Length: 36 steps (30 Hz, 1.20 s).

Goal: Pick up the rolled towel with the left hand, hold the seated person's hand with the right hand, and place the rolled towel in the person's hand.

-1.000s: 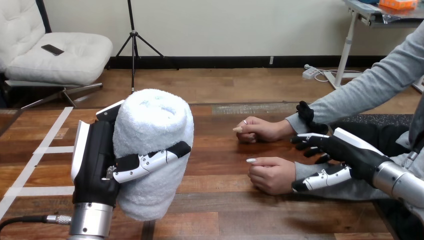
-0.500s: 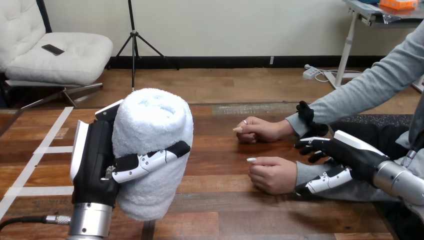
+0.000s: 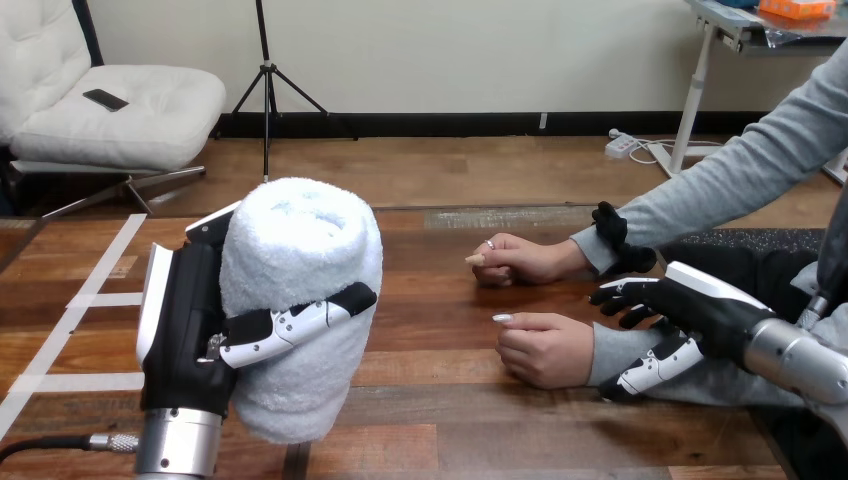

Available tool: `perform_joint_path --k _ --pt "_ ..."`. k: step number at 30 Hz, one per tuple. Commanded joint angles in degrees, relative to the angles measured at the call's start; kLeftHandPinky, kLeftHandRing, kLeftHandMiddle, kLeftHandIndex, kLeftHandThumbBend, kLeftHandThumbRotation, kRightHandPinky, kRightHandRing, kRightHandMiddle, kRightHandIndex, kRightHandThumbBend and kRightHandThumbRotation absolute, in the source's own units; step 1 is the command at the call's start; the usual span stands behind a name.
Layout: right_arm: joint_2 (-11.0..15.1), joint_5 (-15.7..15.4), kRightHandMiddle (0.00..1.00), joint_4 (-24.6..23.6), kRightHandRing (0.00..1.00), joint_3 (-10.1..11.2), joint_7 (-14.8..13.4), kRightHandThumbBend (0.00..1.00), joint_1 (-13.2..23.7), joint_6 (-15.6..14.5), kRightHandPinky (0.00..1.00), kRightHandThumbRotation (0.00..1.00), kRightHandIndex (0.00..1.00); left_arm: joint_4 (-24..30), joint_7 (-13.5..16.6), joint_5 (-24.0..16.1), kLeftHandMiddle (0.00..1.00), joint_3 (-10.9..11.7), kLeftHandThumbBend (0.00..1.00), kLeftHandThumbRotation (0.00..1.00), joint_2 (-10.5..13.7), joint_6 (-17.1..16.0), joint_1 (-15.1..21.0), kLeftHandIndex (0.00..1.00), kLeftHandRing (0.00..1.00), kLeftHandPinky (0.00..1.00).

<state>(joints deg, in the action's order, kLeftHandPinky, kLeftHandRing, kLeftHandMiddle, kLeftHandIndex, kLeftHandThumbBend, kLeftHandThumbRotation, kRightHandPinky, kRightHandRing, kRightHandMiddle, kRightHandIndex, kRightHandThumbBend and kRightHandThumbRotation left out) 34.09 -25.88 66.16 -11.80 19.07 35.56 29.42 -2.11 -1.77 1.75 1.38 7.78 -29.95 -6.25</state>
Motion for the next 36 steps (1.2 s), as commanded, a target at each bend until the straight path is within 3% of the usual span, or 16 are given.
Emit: perform_joint_path --k 1,10,18,31,36 --pt "1.58 -1.45 0.86 1.09 0.83 -1.42 -1.65 1.00 4.17 -1.38 0.75 0.13 0.85 3.74 -0.35 0.76 0.38 0.90 0.57 0.00 -0.33 -1.00 2.47 0.39 0.32 0.27" --pt "1.18 -3.06 0.85 1.85 0.83 -3.20 -1.75 1.00 5.33 -3.29 0.75 0.09 0.84 4.17 -0.38 0.49 0.38 0.92 0.57 0.00 -0.47 -0.95 2.30 0.39 0.32 0.27" --pt "0.75 -3.92 0.81 2.58 0.80 -4.59 -2.70 1.00 5.75 -3.01 0.73 0.03 0.79 4.77 -0.07 0.23 0.38 0.96 0.56 0.00 -0.63 -0.62 2.07 0.39 0.31 0.26" --pt "-0.37 -4.90 0.77 3.25 0.75 -6.58 -4.07 1.00 5.82 -3.84 0.70 0.01 0.75 5.21 -0.26 0.78 0.38 1.04 0.57 0.00 -0.69 -0.36 1.73 0.39 0.31 0.26" --pt "-0.55 -6.74 0.75 3.08 0.74 -8.51 -5.57 0.99 5.87 -3.84 0.70 0.02 0.73 5.41 -0.34 0.93 0.38 1.10 0.57 0.00 -0.64 -0.26 1.59 0.39 0.31 0.26"
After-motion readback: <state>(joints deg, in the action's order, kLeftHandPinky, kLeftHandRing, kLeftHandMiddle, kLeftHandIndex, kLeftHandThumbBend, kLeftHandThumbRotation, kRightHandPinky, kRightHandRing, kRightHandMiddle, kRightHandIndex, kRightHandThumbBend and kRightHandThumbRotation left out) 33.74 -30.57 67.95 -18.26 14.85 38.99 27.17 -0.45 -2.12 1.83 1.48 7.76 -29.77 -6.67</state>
